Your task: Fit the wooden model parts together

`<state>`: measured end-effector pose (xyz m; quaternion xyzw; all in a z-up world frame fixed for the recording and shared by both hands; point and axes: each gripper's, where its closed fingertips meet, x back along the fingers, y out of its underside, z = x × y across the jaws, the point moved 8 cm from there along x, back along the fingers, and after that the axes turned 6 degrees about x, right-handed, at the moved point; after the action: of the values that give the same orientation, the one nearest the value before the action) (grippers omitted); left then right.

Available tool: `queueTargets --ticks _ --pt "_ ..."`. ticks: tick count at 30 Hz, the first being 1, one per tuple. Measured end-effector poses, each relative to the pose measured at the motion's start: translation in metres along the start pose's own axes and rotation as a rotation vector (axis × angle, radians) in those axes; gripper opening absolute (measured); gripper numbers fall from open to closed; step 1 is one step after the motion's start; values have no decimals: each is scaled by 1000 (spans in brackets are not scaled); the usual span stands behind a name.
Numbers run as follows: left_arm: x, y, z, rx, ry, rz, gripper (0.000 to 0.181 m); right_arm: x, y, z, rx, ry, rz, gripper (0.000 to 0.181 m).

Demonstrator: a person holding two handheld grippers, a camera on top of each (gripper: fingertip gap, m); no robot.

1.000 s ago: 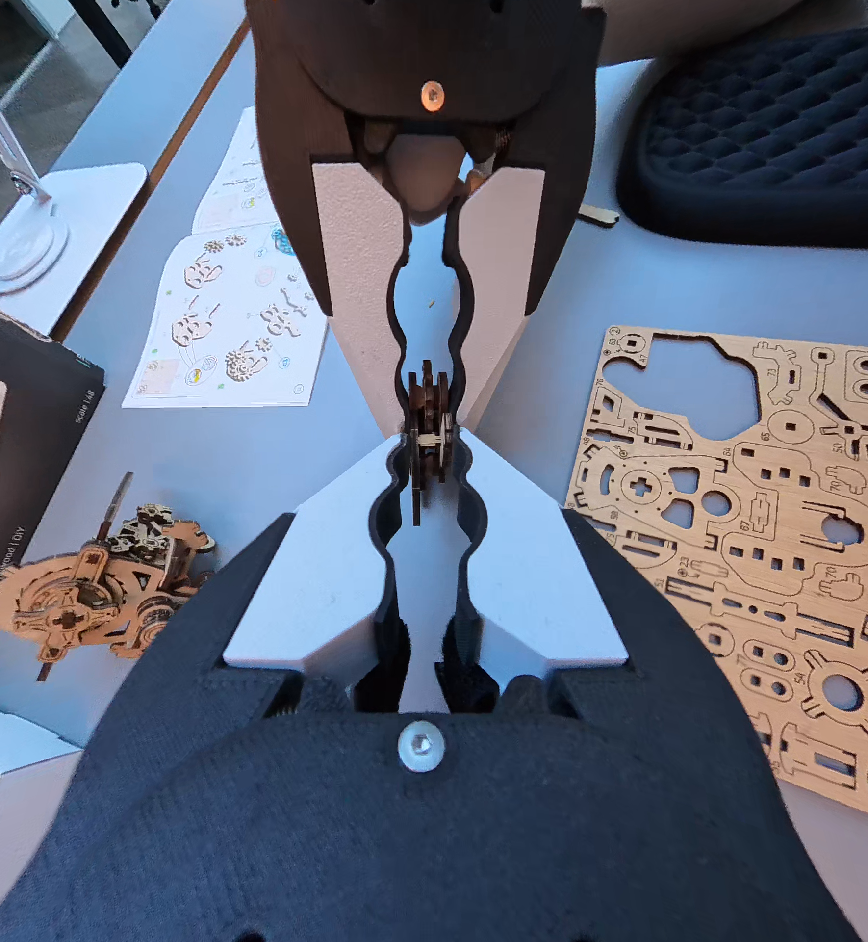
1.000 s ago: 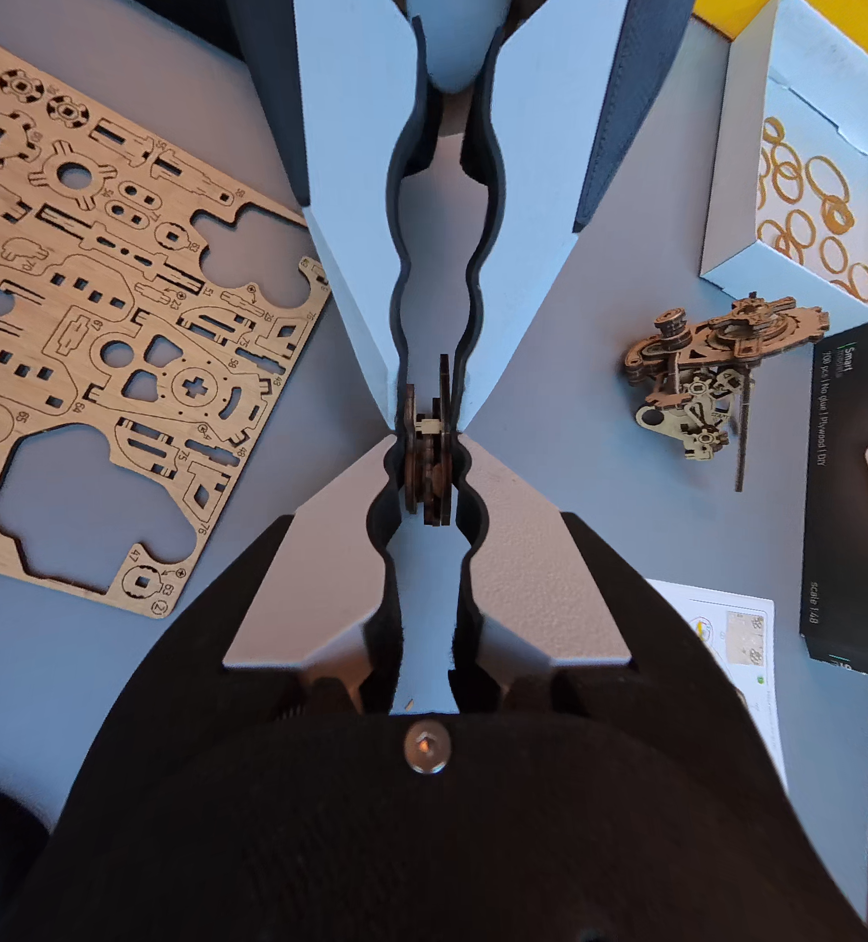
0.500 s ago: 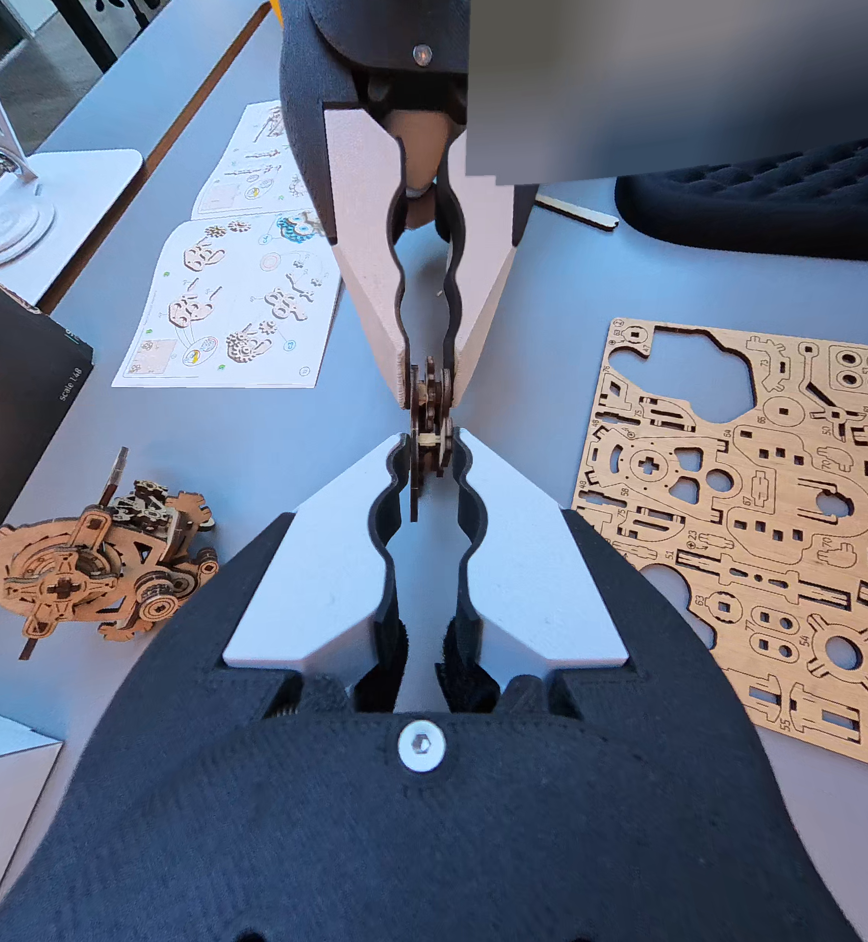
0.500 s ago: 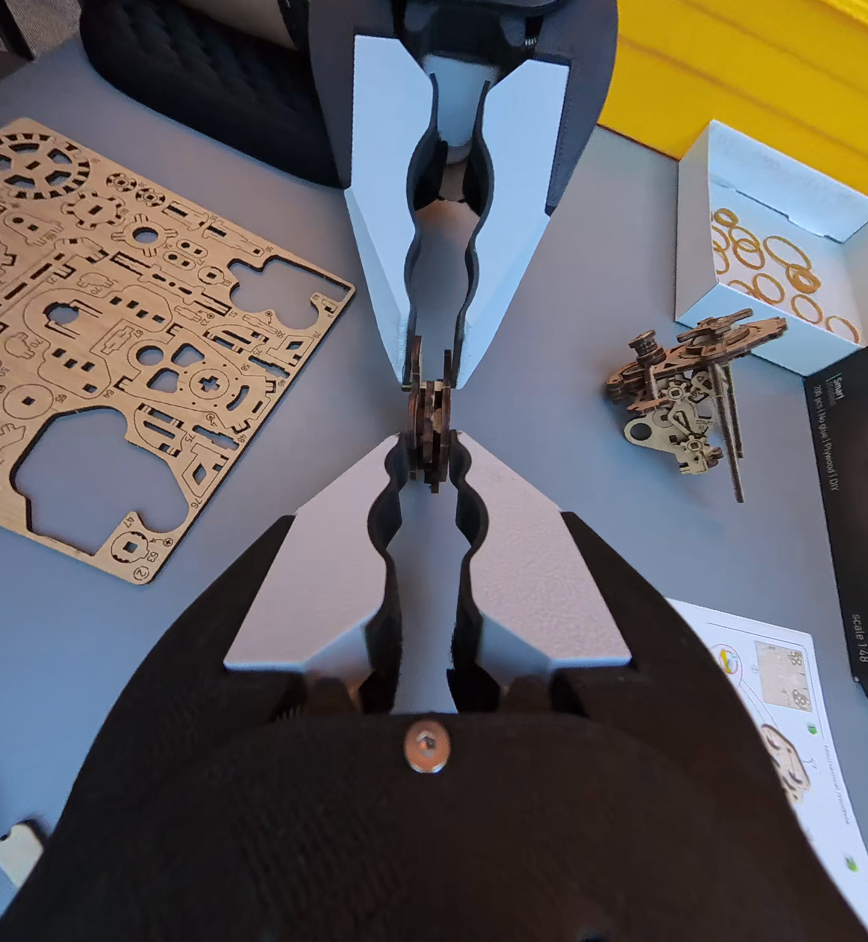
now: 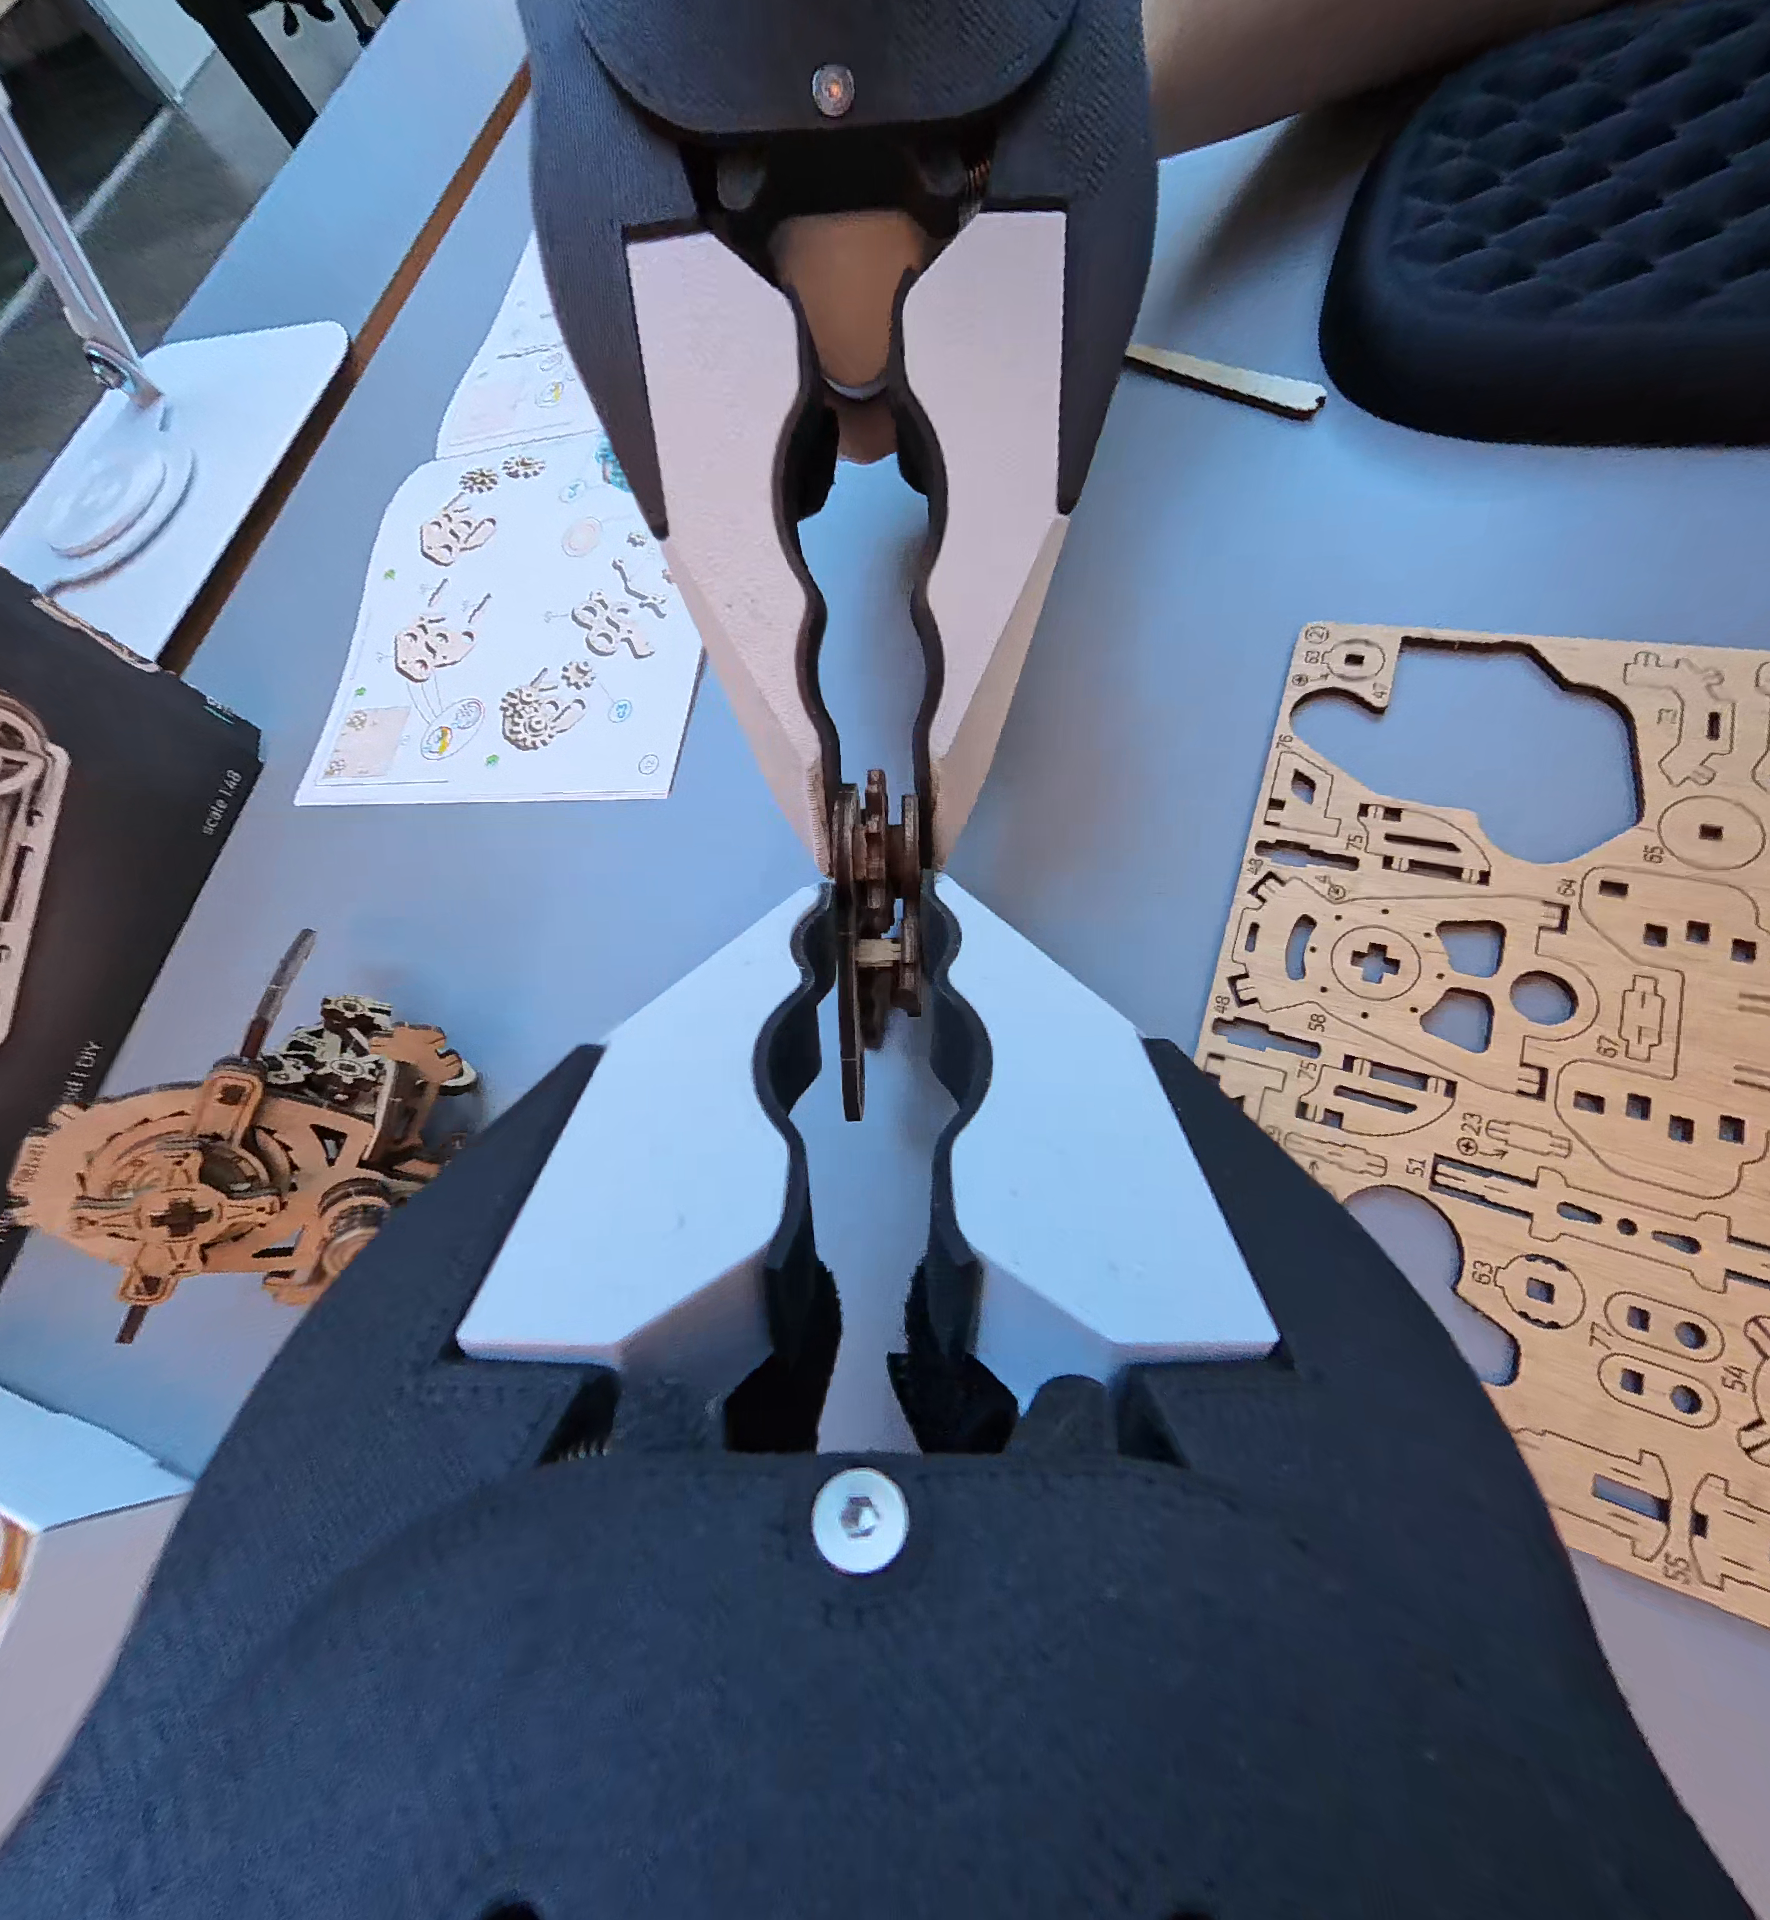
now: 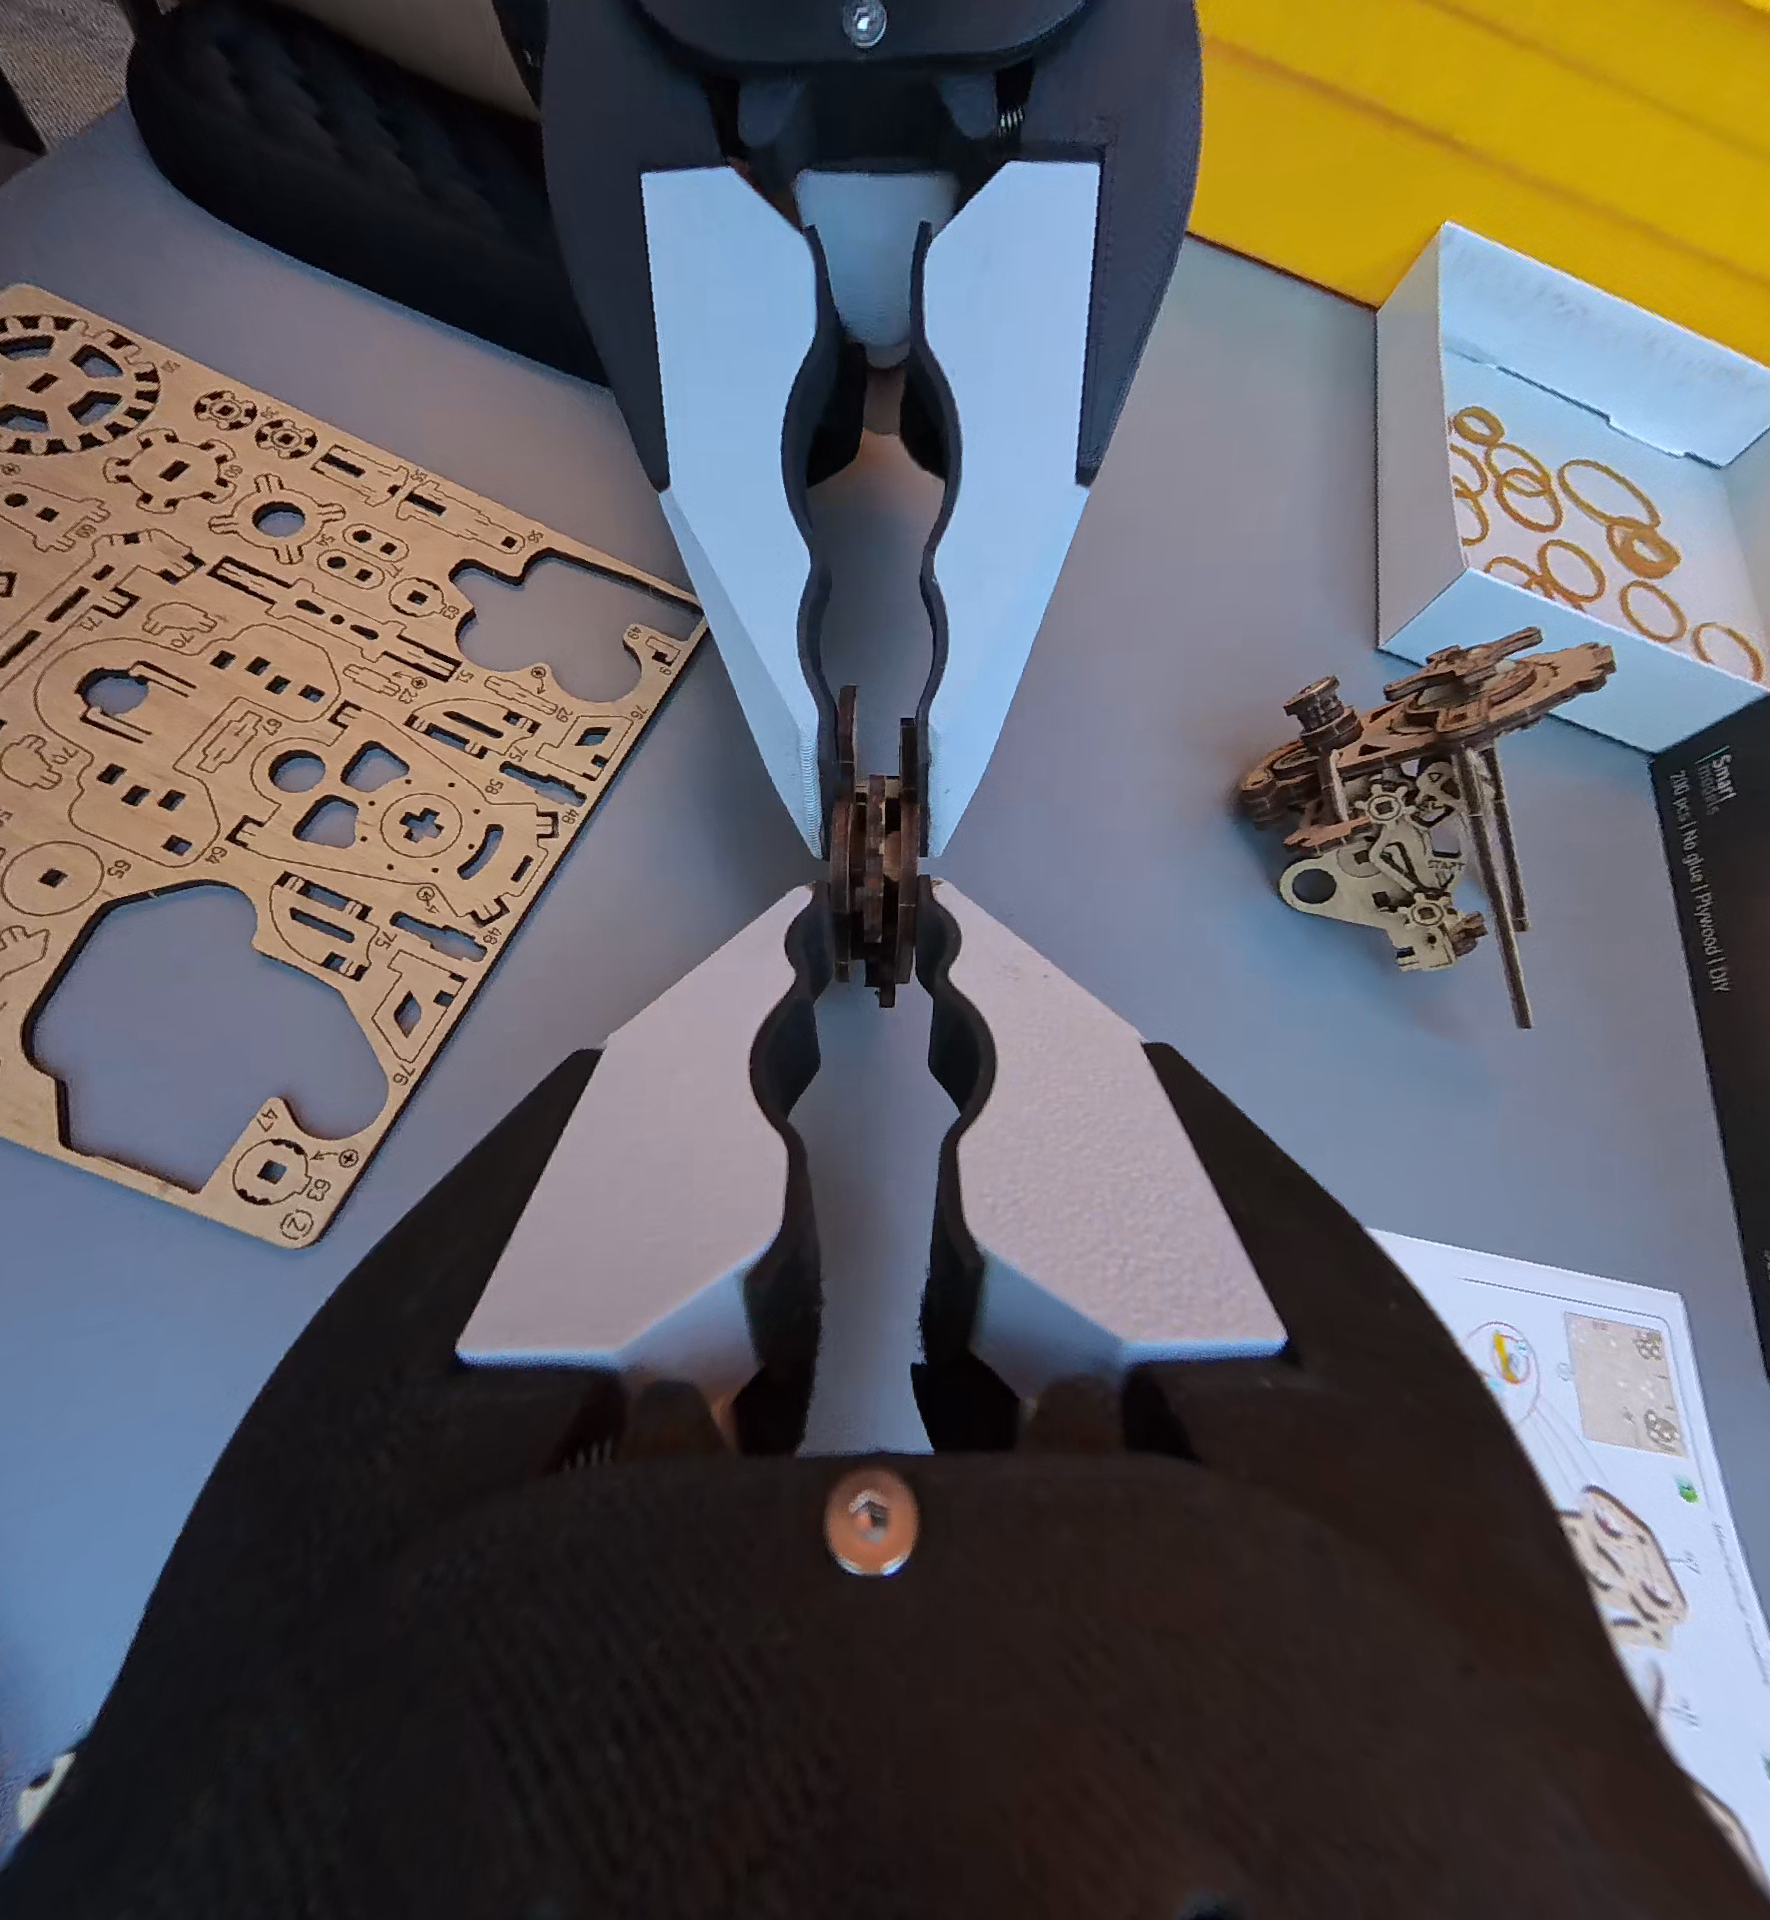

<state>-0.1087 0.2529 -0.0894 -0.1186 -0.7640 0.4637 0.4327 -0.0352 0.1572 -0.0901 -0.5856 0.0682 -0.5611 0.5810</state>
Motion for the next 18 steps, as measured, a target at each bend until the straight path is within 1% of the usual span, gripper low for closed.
queueTargets --ticks 2,4,7,9,10,12,14,15,17,18 --pt "0 0 -4 110 49 -2 13 0 2 3 -94 -40 21 14" --pt "1 -1 -10 289 141 7 13 2 3 8 -258 -139 56 14" --pt "1 1 -18 542 276 64 13 3 7 16 -474 -277 128 13" --pt "-1 6 -21 674 357 58 13 -3 14 16 -612 -377 147 13" --pt "-4 10 -21 731 397 40 13 -6 17 15 -643 -413 140 14" --pt "-7 16 -21 811 442 29 12 -8 21 15 -639 -407 150 16" --pt "-7 20 -24 865 453 26 13 -5 22 19 -609 -358 169 16" --pt "-7 22 -26 890 457 27 16 -3 23 22 -595 -324 182 15" --pt "-8 26 -29 927 457 25 21 0 26 29 -616 -267 190 12" --pt "-9 28 -29 932 464 9 24 0 28 31 -631 -269 195 7"
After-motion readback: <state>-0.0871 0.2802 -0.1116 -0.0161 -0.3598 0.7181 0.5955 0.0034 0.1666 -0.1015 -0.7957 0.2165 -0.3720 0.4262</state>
